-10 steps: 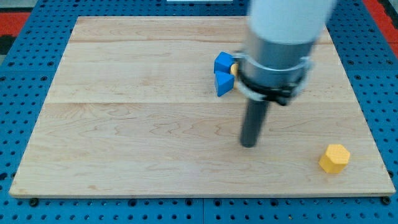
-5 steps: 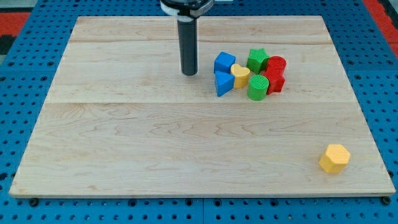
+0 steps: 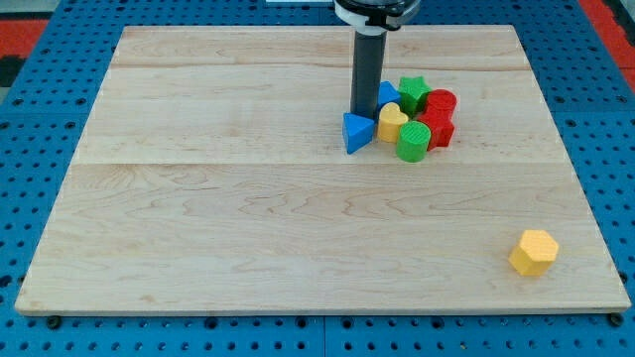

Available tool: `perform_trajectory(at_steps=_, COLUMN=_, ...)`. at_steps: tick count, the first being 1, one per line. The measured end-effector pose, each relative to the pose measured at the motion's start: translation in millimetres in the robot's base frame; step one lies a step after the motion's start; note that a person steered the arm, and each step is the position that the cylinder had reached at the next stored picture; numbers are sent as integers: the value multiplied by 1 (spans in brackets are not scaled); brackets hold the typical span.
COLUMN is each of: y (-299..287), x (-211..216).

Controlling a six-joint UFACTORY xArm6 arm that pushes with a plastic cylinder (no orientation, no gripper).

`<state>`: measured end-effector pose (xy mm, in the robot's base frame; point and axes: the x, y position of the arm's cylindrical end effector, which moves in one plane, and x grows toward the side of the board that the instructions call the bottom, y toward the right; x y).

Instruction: Move the blue triangle to the top of the yellow hexagon

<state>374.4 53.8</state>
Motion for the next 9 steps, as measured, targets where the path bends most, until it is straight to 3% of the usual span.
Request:
perform_trajectory(at_steps=3, y=-64, x=8)
perform_trajectory(at_steps=6, y=-37, x=47)
perform_trajectory(at_steps=9, y=11, x=57)
